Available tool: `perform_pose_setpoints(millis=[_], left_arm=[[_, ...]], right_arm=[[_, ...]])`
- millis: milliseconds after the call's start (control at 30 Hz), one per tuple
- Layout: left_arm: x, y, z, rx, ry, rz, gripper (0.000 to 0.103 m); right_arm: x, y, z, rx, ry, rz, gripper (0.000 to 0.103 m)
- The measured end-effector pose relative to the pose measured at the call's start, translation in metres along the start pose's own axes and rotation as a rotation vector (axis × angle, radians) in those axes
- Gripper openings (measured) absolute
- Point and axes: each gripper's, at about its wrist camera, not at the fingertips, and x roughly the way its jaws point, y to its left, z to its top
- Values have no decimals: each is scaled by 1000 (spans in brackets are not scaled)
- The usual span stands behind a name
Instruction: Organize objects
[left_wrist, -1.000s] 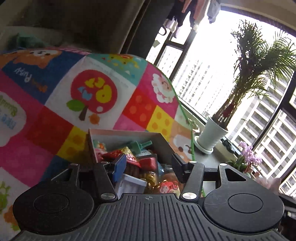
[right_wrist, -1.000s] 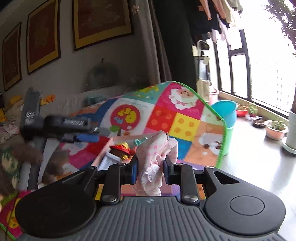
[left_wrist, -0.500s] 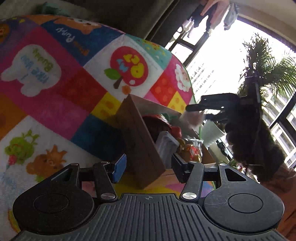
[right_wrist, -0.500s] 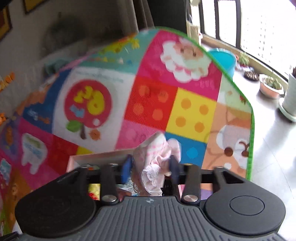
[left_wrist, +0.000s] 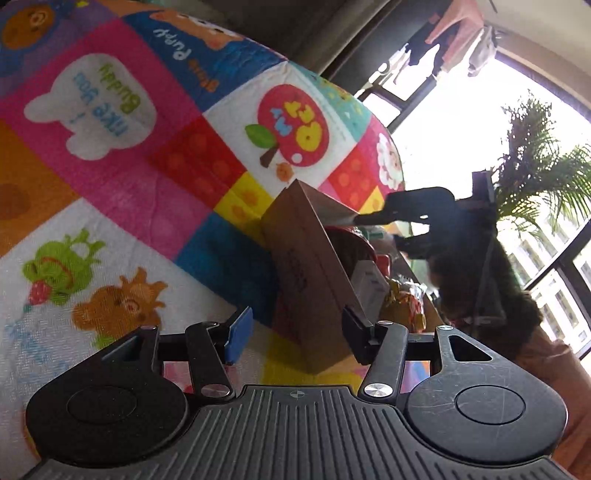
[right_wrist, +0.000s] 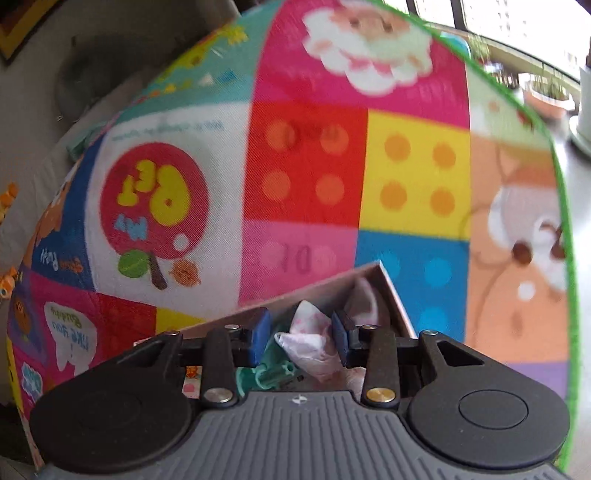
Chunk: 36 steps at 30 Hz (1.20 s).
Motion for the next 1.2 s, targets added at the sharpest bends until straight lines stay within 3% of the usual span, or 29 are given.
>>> perform_pose_setpoints(millis=[167, 267, 333, 433, 500, 667, 767, 867, 1033, 1200], left_arm=[[-5, -13, 10, 25, -14, 16, 58], [-2, -30, 18, 57, -23, 8, 58], [2, -44, 21, 82, -25, 8, 58], [20, -63, 25, 119, -11, 30, 58], [37, -70, 26, 128, 28, 64, 58], [75, -82, 20, 195, 124, 317, 59], [84, -81, 14, 222, 178, 377, 65], [78, -75, 15, 217, 166, 433, 82], [42, -57, 14, 206, 103, 505, 84], [5, -14, 19, 108, 45, 557, 91]], right_arm=[[-18, 1, -4, -18, -34, 70, 34], [-59, -1, -11, -101, -130, 107, 34], [-92, -7, -22, -166, -213, 87, 35], [-133, -23, -54, -293, -335, 39, 49], [-151, -39, -83, -378, -369, 32, 58], [-160, -76, -153, -523, -307, 67, 58], [-143, -79, -175, -564, -265, 100, 58], [-121, -65, -178, -559, -240, 108, 58], [-109, -38, -170, -557, -217, 185, 59], [-99, 12, -171, -579, -217, 226, 59]])
